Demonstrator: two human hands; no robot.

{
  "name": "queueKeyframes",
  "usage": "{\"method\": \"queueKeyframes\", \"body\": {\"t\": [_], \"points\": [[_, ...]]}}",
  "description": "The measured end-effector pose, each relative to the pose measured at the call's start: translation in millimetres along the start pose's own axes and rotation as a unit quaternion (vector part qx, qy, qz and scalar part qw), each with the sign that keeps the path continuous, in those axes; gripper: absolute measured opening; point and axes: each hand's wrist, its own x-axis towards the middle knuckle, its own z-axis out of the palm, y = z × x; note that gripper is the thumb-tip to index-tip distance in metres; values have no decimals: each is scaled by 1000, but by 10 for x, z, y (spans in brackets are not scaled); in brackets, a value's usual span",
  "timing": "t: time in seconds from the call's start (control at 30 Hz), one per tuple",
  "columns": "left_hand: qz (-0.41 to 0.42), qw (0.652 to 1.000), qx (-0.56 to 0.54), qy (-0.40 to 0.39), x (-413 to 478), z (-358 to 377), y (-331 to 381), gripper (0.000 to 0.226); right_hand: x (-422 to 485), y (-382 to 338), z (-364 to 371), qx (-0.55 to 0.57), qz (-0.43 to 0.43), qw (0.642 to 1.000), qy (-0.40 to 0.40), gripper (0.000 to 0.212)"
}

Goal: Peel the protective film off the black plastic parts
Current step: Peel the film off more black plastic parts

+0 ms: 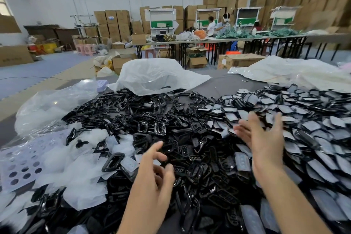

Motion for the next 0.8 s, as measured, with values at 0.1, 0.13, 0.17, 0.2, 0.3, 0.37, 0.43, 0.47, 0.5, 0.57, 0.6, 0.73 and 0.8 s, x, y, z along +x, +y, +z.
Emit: {"method": "queueKeyframes", "body": {"t": [0.1,0.13,0.17,0.2,0.3,0.37,0.43,0.47,0.5,0.57,0.6,0.73,0.8], "points": [[99,950,262,-142,-160,-85,-80,65,-343,324,129,-165,-62,979,-107,67],[135,911,352,-170,-213,-110,-137,73,-443,425,177,-234,-95,956,-145,61],[160,882,405,-178,-246,-136,-179,75,-525,522,213,-308,-132,924,-184,57],[166,866,440,-169,-258,-160,-221,74,-592,622,249,-383,-167,880,-224,55],[126,844,512,-100,-147,-239,-359,58,-735,886,334,-589,-186,718,-320,57],[96,845,520,-77,6,-278,-424,61,-752,934,345,-630,-181,683,-322,53],[83,849,517,-72,115,-280,-439,58,-718,922,338,-608,-185,711,-301,42],[81,851,514,-67,148,-261,-449,54,-695,918,325,-596,-187,724,-291,37],[82,854,510,-63,167,-235,-465,48,-674,919,308,-582,-189,739,-282,33],[94,859,501,-47,172,-201,-506,34,-654,924,280,-550,-187,768,-271,27],[100,863,494,-38,166,-206,-514,29,-653,925,268,-536,-188,778,-269,24],[83,897,434,-23,157,-254,-469,29,-661,919,247,-511,-185,800,-255,19],[62,924,377,4,163,-253,-412,23,-670,915,246,-521,-206,791,-246,26]]}}
